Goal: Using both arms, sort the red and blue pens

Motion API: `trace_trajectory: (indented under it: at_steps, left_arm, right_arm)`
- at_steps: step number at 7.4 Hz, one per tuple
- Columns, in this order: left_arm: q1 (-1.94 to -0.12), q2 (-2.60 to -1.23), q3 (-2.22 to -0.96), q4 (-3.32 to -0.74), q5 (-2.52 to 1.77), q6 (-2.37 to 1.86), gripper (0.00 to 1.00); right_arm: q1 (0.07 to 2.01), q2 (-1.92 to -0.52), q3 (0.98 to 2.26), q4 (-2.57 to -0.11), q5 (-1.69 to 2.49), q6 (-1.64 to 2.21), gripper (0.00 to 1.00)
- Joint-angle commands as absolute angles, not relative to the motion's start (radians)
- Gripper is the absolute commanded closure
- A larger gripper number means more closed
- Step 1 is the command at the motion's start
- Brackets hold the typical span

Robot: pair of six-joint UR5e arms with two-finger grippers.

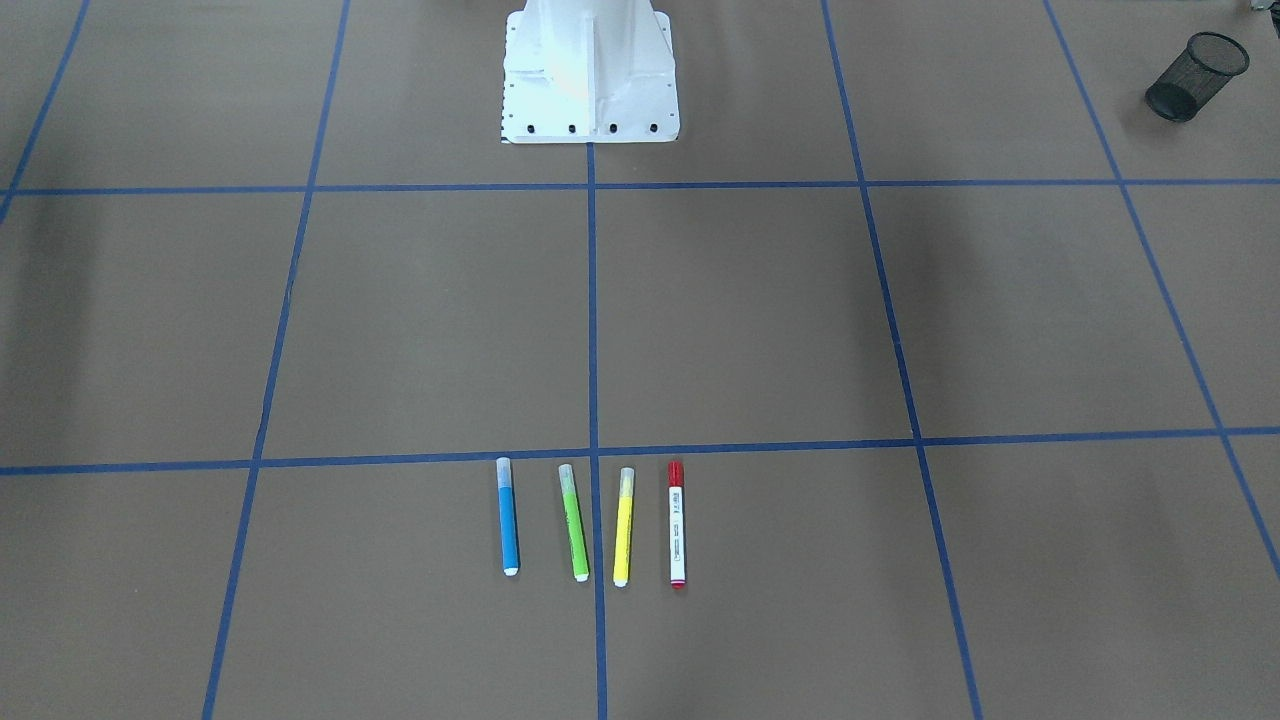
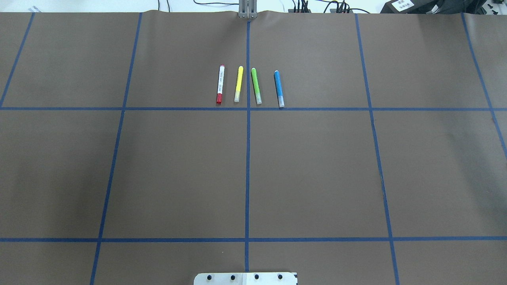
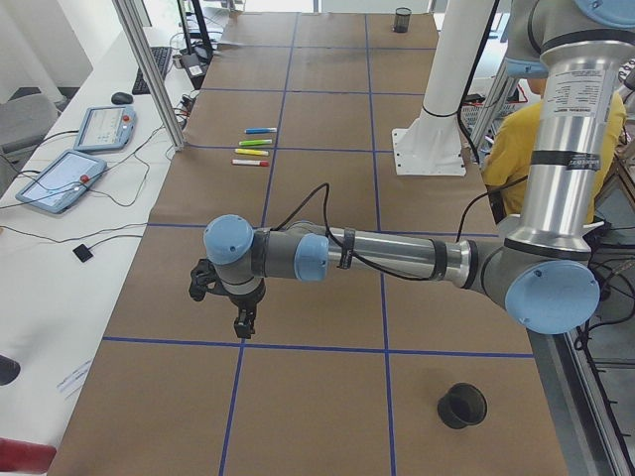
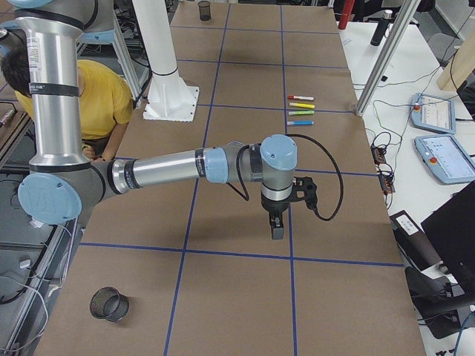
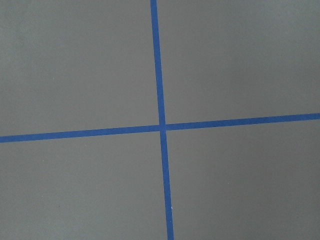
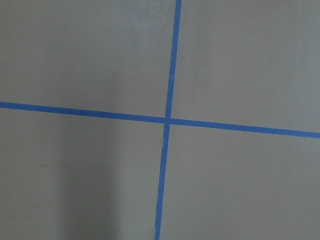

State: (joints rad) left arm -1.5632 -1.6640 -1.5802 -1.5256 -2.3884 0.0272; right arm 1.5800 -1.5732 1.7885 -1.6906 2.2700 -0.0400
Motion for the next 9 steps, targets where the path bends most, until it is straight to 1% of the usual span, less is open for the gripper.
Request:
trace_trajectory:
  at_steps: [1,4,6,8,9]
  left_arm:
    - [-1.563,-1.664,-1.600,-1.540,-2.388,0.029,0.00]
    - [-1.562,-1.664,-1.597,-1.701,-2.385,0.019,0.00]
    - [-1.557,-1.696,-1.582,-1.715,-2.388,0.020,0.00]
    - [-1.551,-1.715,-1.585,-1.729,-2.388,-0.012,0.00]
    - [-1.507,-1.727,-1.582,-1.814,-2.388,-0.012,0.00]
  right_arm:
    - [1.580,-1.568,1.789,-1.690,2.270,-0.038,0.00]
    - [1.577,-1.545,1.789,-1.690,2.273,-0.037,0.00]
    - [1.569,-1.546,1.784,-1.687,2.276,-0.034,0.00]
    - [1.569,-1.546,1.775,-1.608,2.281,-0.031,0.00]
    - [1.548,-1.546,1.782,-1.602,2.298,-0.032,0.00]
